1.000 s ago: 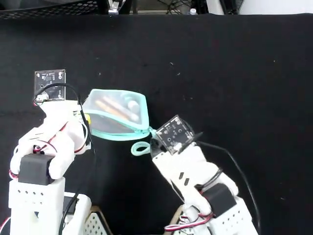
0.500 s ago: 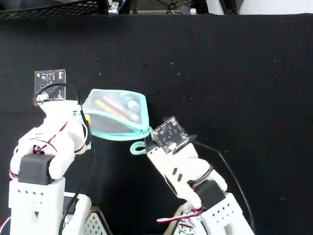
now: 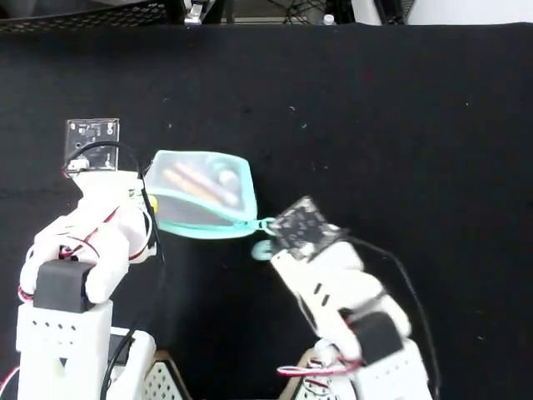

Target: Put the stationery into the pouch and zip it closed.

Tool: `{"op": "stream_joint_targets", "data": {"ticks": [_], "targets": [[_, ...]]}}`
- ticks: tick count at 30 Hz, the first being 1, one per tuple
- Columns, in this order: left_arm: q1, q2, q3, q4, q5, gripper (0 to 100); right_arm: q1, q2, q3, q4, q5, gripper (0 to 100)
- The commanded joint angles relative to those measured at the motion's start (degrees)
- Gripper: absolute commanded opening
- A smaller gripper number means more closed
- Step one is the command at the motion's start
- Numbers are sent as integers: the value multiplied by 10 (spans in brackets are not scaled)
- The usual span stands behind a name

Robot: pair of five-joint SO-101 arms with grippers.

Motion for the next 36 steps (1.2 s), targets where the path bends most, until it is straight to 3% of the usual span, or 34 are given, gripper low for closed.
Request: {"op": "stream_joint_targets", "data": {"ticks": [1,6,12,19,23,36], "targets": [[-2,-2,-46,-12,-4,30,14,-53,-70,61,8,12],[-1,4,-138,-4,-2,30,0,-45,-116,64,51,12],[-1,33,-289,64,-4,30,-1,124,-277,66,69,12],[0,200,-464,177,0,30,-18,354,-567,165,71,12],[0,294,-589,262,2,30,-47,431,-655,224,69,12],[39,470,-538,253,17,30,-47,501,-580,185,68,12]]}}
